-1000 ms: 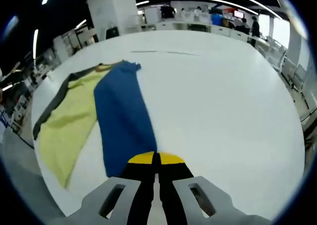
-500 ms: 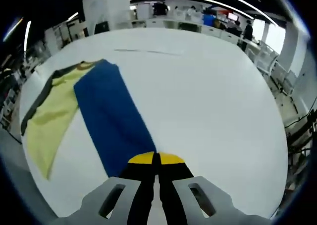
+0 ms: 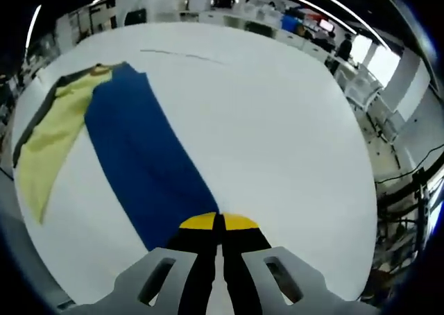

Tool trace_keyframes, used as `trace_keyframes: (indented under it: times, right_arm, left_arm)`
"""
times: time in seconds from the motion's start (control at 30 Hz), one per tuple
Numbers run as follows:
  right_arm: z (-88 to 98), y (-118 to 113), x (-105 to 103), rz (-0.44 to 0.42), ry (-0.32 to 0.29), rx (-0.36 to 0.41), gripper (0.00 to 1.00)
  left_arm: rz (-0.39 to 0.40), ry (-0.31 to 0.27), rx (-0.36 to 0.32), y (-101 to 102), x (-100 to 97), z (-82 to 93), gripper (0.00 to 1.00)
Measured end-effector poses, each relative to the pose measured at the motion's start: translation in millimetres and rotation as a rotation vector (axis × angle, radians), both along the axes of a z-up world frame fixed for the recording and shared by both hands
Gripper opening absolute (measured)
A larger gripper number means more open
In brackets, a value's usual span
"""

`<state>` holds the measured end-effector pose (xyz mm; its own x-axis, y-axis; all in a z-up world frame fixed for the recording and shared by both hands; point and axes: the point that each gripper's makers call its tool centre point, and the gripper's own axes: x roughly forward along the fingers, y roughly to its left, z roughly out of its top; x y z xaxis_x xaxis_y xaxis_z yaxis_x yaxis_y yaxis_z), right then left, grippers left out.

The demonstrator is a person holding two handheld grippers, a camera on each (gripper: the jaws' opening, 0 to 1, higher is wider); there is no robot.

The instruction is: Fold the garment on the visible template until the final outline fits inside the template.

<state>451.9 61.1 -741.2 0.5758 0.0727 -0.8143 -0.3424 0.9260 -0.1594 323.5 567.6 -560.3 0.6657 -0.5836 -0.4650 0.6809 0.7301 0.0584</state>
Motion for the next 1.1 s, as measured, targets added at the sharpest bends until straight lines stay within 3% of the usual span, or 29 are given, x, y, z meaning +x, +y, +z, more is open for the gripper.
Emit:
trace_keyframes:
  times: [0.17, 0.53, 0.73, 1.1]
  right_arm:
    - [-4.3, -11, -7, -0.008, 0.018, -0.012, 0.02]
    - [-4.9, -28, 7, -0.018, 0.005, -0.033, 0.02]
    - [-13.3, -34, 8, 0.001, 0.035, -0.097, 0.02]
    - [-21.1, -41, 19, 0.000, 0.052, -0.114, 0.02]
  left_arm:
    - [-0.010, 0.003, 0.005, -3, -0.5, -1.4, 0.97]
    - [-0.008, 0.012, 0.010, -1, -1.5, -3.4, 0.97]
    - [0.005, 0.013, 0.004, 7, 4.3, -5.1, 0.97]
    - [0.027, 0.031, 0.012, 5, -1.2, -9.6, 0.96]
